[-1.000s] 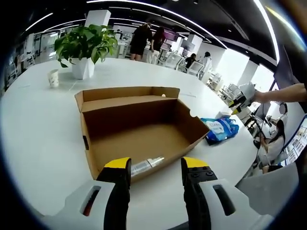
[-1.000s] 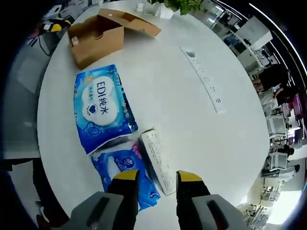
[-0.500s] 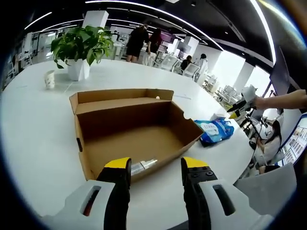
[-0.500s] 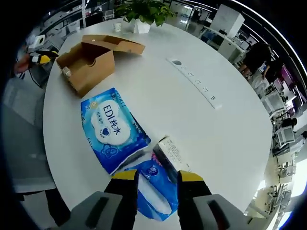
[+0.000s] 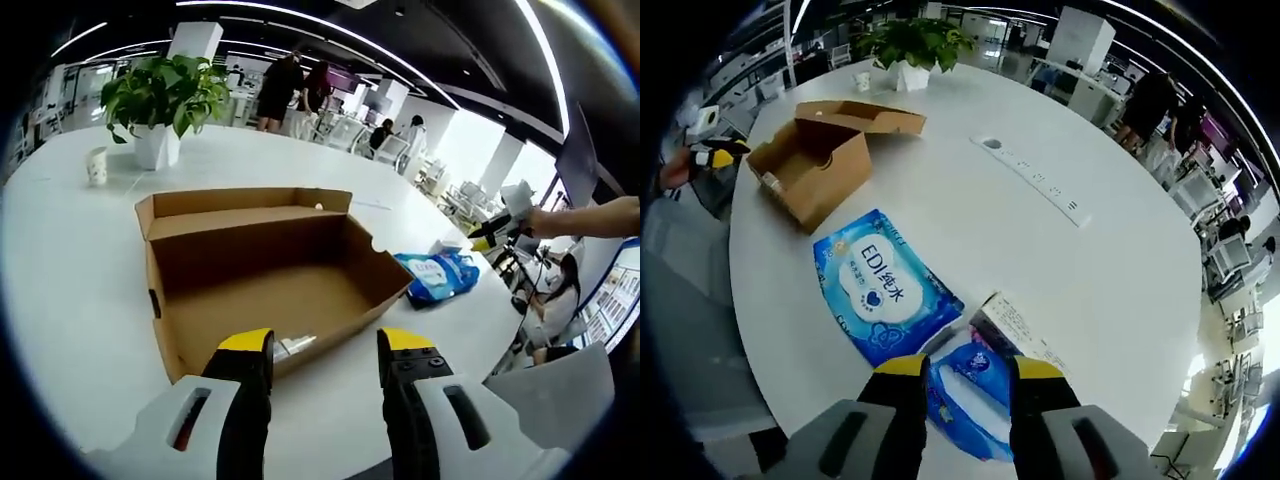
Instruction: Operate the shoe box by opening the lid, removing the specified soft item, and placing it in the target area until the item is outside and the box remains undamaged.
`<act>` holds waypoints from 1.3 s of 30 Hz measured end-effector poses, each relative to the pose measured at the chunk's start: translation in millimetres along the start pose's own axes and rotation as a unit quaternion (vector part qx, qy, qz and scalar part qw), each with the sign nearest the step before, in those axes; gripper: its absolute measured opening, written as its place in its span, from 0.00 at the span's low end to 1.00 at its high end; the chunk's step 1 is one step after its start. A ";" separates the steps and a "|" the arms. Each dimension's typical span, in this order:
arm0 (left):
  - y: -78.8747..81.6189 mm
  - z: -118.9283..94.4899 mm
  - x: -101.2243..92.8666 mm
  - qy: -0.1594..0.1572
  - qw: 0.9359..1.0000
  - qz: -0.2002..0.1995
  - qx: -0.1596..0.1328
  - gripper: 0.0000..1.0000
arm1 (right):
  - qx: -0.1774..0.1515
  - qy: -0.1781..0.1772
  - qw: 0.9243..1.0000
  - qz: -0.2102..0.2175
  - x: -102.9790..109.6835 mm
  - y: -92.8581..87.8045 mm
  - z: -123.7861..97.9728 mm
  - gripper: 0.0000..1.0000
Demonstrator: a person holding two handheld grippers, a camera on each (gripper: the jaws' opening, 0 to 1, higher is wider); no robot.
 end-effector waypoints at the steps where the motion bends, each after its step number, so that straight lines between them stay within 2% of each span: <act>1: -0.1 0.0 -0.3 -0.001 1.000 0.001 0.000 0.42 | -0.006 0.002 1.000 0.008 2.5 0.5 -0.5 0.29; 7: 0.0 0.7 -3.7 -0.009 1.000 0.004 0.002 0.42 | -0.024 0.006 0.999 0.033 15.7 -0.2 -3.0 0.29; 11: 0.0 0.8 -5.2 -0.013 1.000 0.005 0.002 0.42 | -0.041 0.018 0.996 0.075 21.7 -0.8 -2.0 0.29; 19: 0.3 1.5 -8.3 -0.021 1.000 0.006 0.002 0.42 | -0.061 0.023 0.992 0.106 35.2 0.6 -4.2 0.29; 22: 0.8 2.5 -8.7 -0.024 1.000 0.005 0.002 0.42 | -0.079 0.031 0.988 0.130 42.7 5.1 -5.8 0.29; 29: 2.1 3.6 -8.2 -0.027 1.000 0.002 -0.001 0.42 | -0.105 0.041 0.983 0.147 58.7 18.7 -8.5 0.30; 39: 3.7 4.2 -5.5 -0.025 1.000 0.008 -0.003 0.42 | -0.143 0.067 0.977 0.146 86.4 43.0 -10.8 0.32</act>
Point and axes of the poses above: the point that each gripper's makers call its tool centre point, and the gripper's own axes: z roughly forward along the fingers, x roughly to its left, y roughly out of its top, the point moved 7 cm from there along -z, roughly backward along the fingers, and after that the axes turned 8 degrees about x, right-handed, at the moved point
